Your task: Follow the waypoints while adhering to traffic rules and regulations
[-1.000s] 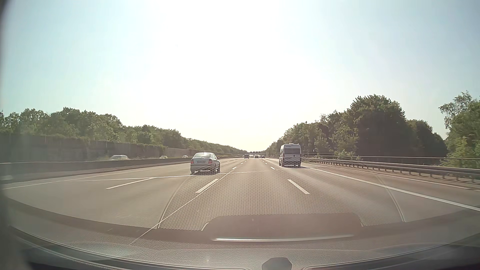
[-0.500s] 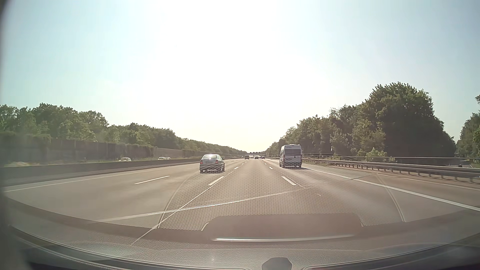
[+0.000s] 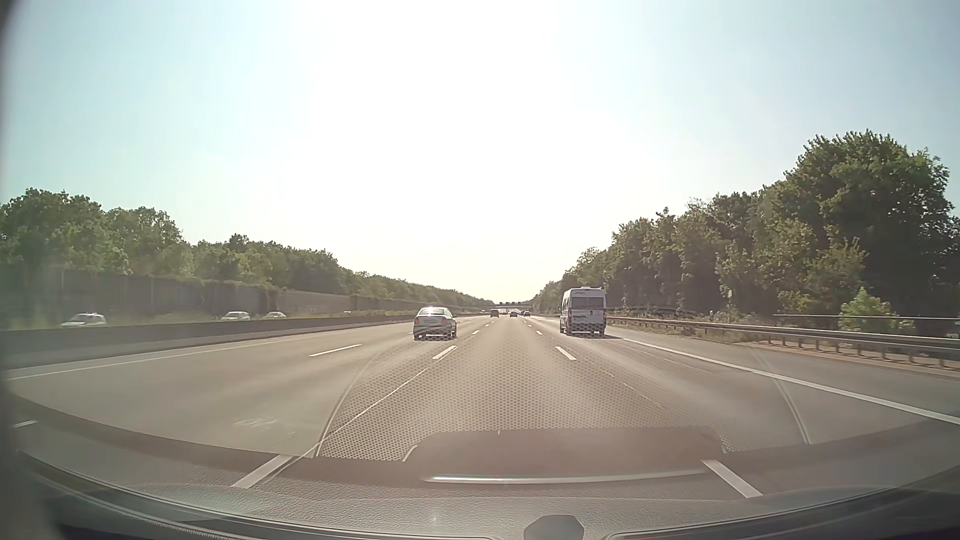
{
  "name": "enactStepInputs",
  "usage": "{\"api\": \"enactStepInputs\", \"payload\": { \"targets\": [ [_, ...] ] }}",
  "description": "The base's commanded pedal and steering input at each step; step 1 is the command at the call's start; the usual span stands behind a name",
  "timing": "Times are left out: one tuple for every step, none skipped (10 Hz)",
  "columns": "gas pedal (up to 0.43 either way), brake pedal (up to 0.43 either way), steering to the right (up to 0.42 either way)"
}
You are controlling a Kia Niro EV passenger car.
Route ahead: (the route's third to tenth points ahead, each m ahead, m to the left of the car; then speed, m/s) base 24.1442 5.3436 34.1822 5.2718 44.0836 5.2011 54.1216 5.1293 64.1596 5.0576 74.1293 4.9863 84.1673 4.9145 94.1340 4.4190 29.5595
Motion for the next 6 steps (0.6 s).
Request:
{"api": "enactStepInputs", "payload": {
  "targets": [
    [0.319,0.030,-0.001],
    [0.319,0.030,-0.001],
    [0.319,0.030,-0.001],
    [0.319,0.030,-0.001],
    [0.319,0.030,-0.001],
    [0.319,0.030,-0.001]
  ]
}}
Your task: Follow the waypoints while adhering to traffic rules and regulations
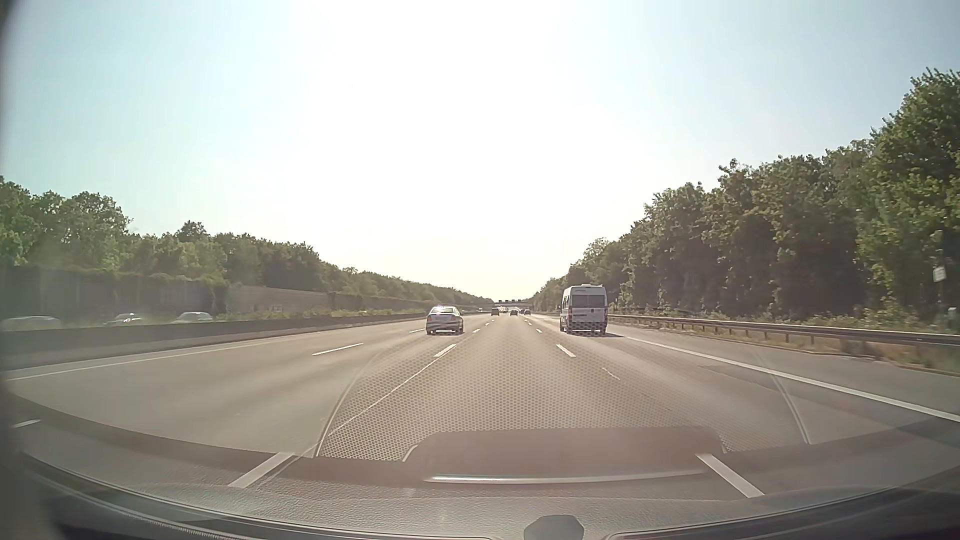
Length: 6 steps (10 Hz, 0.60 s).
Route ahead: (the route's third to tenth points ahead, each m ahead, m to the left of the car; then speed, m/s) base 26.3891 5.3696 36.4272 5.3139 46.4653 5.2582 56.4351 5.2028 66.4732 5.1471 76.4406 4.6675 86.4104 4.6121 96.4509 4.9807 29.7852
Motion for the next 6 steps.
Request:
{"api": "enactStepInputs", "payload": {
  "targets": [
    [0.319,0.030,-0.001],
    [0.319,0.030,-0.001],
    [0.319,0.030,-0.001],
    [0.319,0.030,-0.001],
    [0.319,0.030,-0.001],
    [0.319,0.030,-0.001]
  ]
}}
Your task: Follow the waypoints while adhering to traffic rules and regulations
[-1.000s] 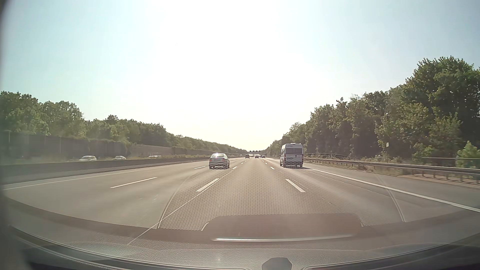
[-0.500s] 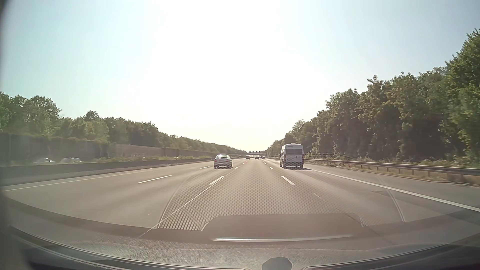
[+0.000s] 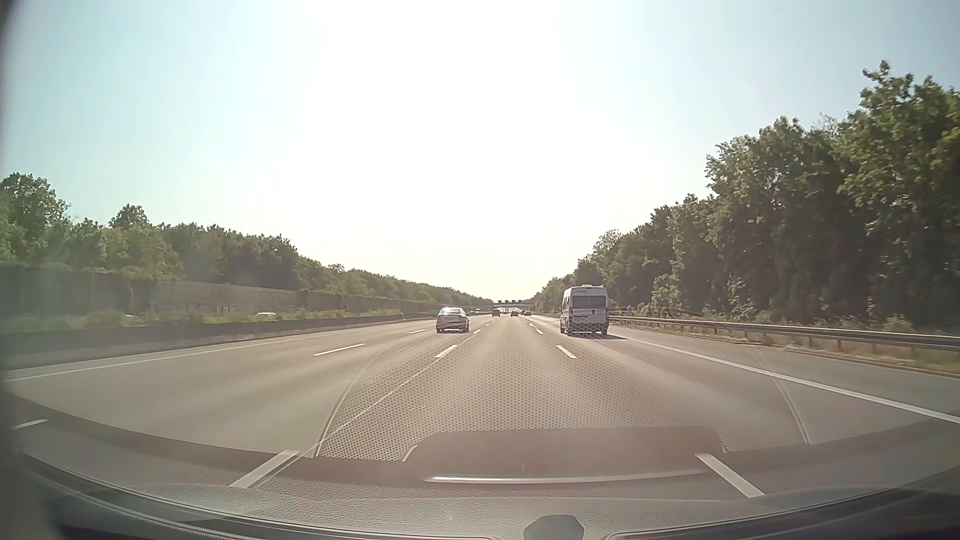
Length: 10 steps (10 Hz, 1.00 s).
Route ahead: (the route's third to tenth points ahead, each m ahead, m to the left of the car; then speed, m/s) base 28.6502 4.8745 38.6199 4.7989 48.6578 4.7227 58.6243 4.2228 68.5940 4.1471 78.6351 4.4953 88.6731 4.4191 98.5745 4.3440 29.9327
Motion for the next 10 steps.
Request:
{"api": "enactStepInputs", "payload": {
  "targets": [
    [0.319,0.030,-0.001],
    [0.319,0.030,-0.001],
    [0.319,0.030,-0.001],
    [0.319,0.030,-0.001],
    [0.319,0.030,-0.001],
    [0.319,0.030,-0.001],
    [0.319,0.030,0.000],
    [0.319,0.030,0.000],
    [0.319,0.030,0.001],
    [0.319,0.030,0.001]
  ]
}}
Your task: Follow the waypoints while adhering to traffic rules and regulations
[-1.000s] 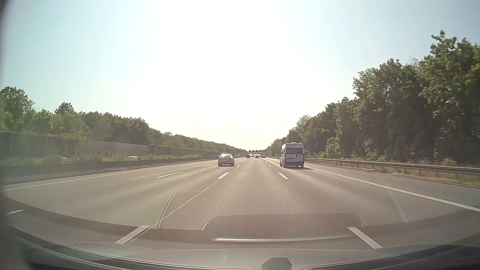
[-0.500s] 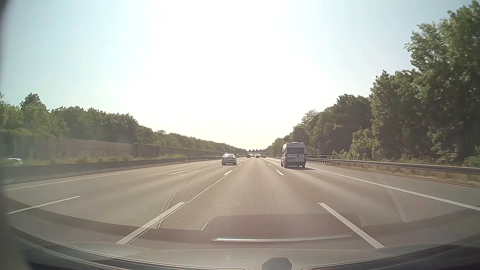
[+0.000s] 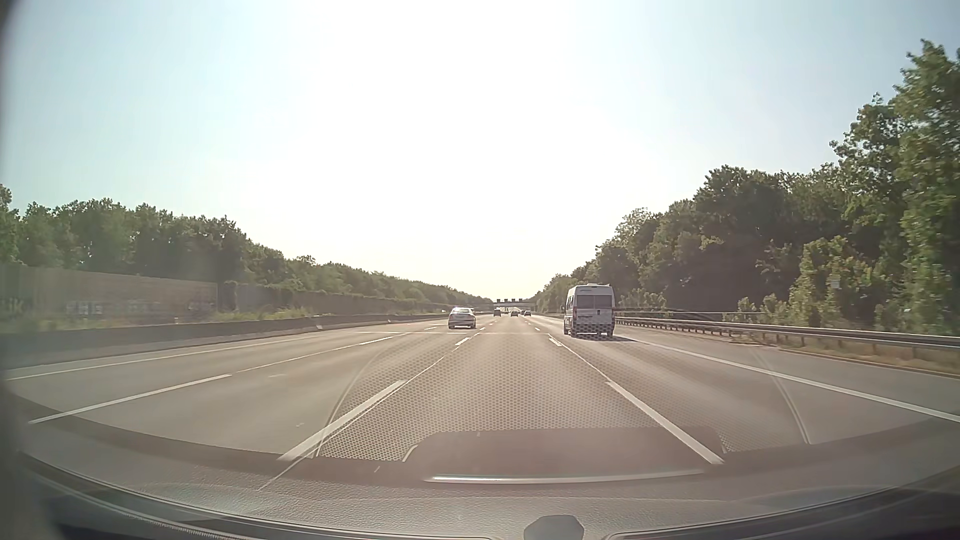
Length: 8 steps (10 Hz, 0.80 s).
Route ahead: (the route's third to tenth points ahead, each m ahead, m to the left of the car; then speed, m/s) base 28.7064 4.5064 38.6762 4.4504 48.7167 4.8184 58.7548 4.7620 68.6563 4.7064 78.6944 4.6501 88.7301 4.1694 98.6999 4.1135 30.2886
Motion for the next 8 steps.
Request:
{"api": "enactStepInputs", "payload": {
  "targets": [
    [0.319,0.030,0.000],
    [0.319,0.030,0.000],
    [0.319,0.030,-0.001],
    [0.319,0.030,-0.002],
    [0.319,0.030,-0.002],
    [0.319,0.030,-0.002],
    [0.319,0.030,-0.002],
    [0.319,0.030,-0.001]
  ]
}}
